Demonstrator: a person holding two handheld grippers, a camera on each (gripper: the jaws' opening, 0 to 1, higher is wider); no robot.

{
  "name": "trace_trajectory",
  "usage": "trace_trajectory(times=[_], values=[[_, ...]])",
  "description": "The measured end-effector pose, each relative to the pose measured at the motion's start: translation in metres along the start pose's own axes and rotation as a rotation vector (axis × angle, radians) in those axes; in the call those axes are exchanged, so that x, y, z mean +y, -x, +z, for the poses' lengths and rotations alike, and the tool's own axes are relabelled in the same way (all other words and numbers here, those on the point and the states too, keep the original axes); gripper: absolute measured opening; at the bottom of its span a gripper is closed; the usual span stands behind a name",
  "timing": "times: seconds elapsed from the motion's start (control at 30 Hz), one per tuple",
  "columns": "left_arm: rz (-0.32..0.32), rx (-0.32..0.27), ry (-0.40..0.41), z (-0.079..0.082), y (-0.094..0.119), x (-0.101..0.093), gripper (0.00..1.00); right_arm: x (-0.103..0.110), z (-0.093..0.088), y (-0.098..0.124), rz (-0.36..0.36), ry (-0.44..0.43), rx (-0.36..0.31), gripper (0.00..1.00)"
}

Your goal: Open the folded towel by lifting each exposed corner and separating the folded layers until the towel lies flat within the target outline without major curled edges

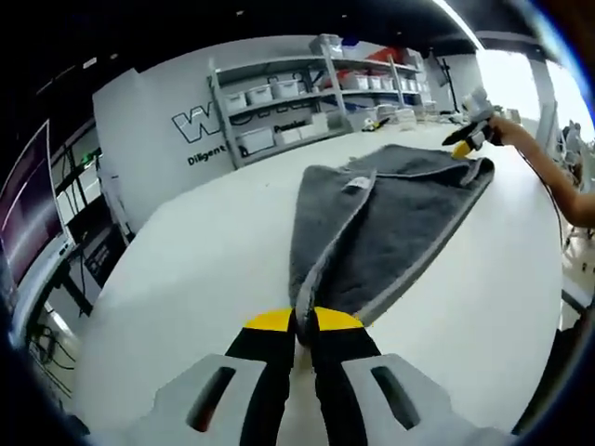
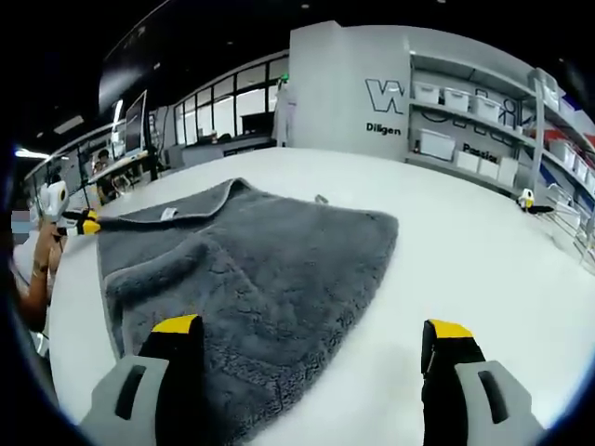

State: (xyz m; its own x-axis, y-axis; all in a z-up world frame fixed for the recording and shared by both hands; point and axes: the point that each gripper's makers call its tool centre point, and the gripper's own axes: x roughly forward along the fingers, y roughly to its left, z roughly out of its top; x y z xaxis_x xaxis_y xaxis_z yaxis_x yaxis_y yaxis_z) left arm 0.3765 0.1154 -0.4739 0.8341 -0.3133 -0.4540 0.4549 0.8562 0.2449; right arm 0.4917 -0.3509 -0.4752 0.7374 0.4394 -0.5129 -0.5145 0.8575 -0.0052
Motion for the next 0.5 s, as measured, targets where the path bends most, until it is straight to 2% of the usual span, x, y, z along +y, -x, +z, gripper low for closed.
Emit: trace_trajectory(times=[0.2,0.33,0.43,0.5], values=[[0.007,0.028,0.017,-0.013,0.007,0.002,0.06,0.004,0.0,0.0,0.006,0.007,0.002,0.99],[0.034,0.035,0.03,-0.02,0.007,0.01,0.08,0.004,0.0,0.001,0.008,0.003,-0.001,0.99],[0.061,0.028,0.054,-0.019,0.008,0.015,0.23,0.005,0.0,0.001,0.01,0.004,-0.001,0.99],[0.065,0.015,0.067,-0.014,0.01,0.017,0.37,0.006,0.0,0.001,0.012,0.006,0.002,0.99]])
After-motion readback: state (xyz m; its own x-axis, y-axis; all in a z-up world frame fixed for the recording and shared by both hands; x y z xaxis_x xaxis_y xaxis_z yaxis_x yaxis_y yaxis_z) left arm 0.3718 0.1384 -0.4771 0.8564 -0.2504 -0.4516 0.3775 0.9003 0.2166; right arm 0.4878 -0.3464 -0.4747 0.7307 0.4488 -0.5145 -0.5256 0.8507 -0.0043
